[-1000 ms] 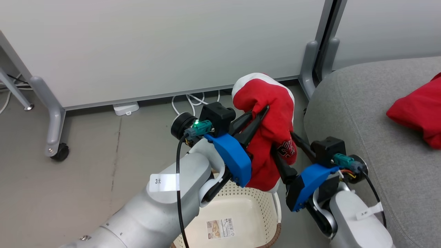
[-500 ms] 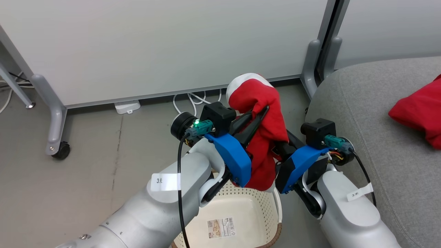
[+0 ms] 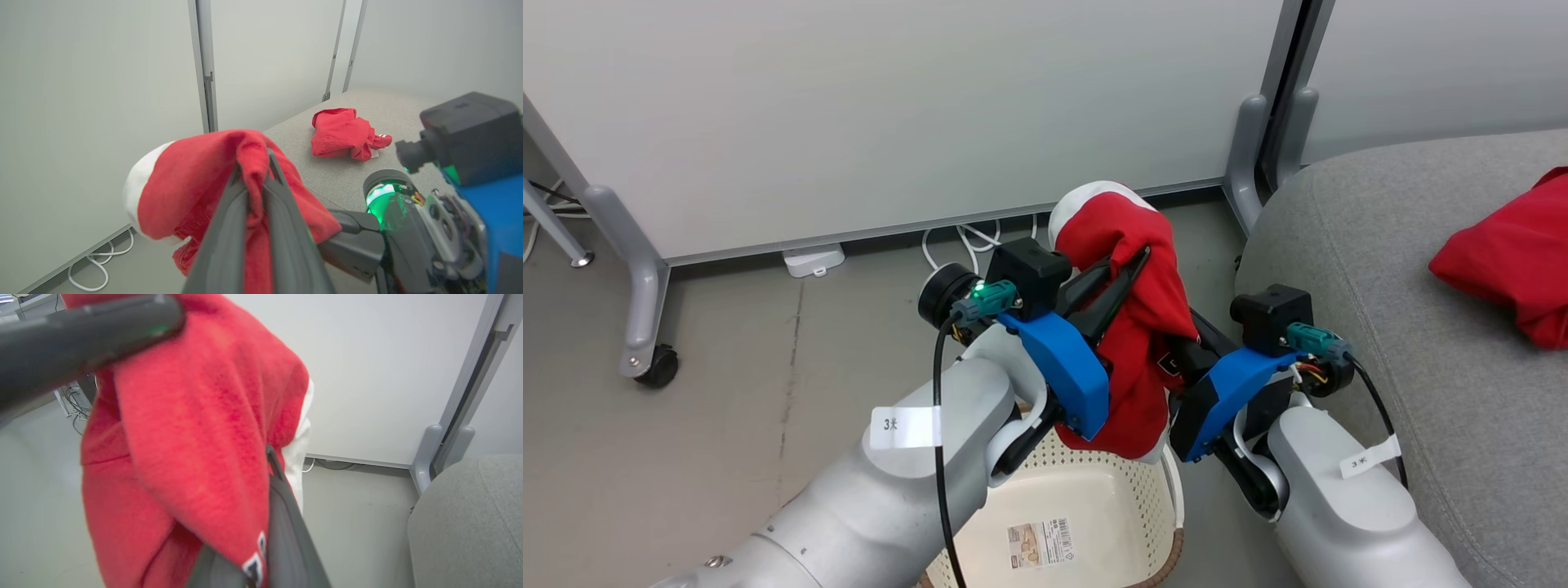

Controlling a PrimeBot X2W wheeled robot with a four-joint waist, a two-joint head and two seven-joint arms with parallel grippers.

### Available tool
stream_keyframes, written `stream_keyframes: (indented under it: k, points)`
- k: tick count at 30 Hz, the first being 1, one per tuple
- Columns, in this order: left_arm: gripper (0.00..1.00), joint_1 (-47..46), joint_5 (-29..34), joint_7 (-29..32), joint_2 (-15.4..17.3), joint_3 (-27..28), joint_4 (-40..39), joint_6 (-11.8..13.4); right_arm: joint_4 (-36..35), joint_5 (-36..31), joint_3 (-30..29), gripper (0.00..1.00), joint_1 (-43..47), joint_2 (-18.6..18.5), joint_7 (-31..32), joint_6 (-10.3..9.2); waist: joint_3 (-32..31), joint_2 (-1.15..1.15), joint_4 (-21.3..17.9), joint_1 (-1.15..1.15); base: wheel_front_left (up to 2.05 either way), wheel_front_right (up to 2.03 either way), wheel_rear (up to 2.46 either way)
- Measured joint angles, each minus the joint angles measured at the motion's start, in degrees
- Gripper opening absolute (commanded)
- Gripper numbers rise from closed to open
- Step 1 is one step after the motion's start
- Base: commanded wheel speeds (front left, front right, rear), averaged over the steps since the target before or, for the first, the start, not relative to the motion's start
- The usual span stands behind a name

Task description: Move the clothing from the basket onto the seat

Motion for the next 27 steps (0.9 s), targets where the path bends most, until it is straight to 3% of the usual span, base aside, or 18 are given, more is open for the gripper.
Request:
stream_keyframes:
  k: [25, 26, 27]
  points:
    - [0.00, 0.26, -0.43, 0.00, 0.25, -0.22, 1.10, 0.00, 2.74, 2.77, 1.89, 0.00, -1.24, 0.01, -1.52, 0.00, -0.49, 0.00, -0.26, 0.00, 0.00, 0.00, 0.00]
    - [0.27, 0.26, -0.48, 0.00, 0.25, -0.11, 1.03, 0.00, 2.80, 2.80, 1.90, 0.00, -1.31, 0.01, -1.58, -0.01, -0.49, 0.00, -0.26, 0.00, 0.00, 0.00, 0.00]
    - [0.96, 0.26, -0.52, 0.00, 0.29, -0.04, 0.87, 0.00, 2.85, 2.81, 1.91, 0.00, -1.33, 0.01, -1.60, -0.01, -0.49, 0.00, -0.26, 0.00, 0.00, 0.00, 0.00]
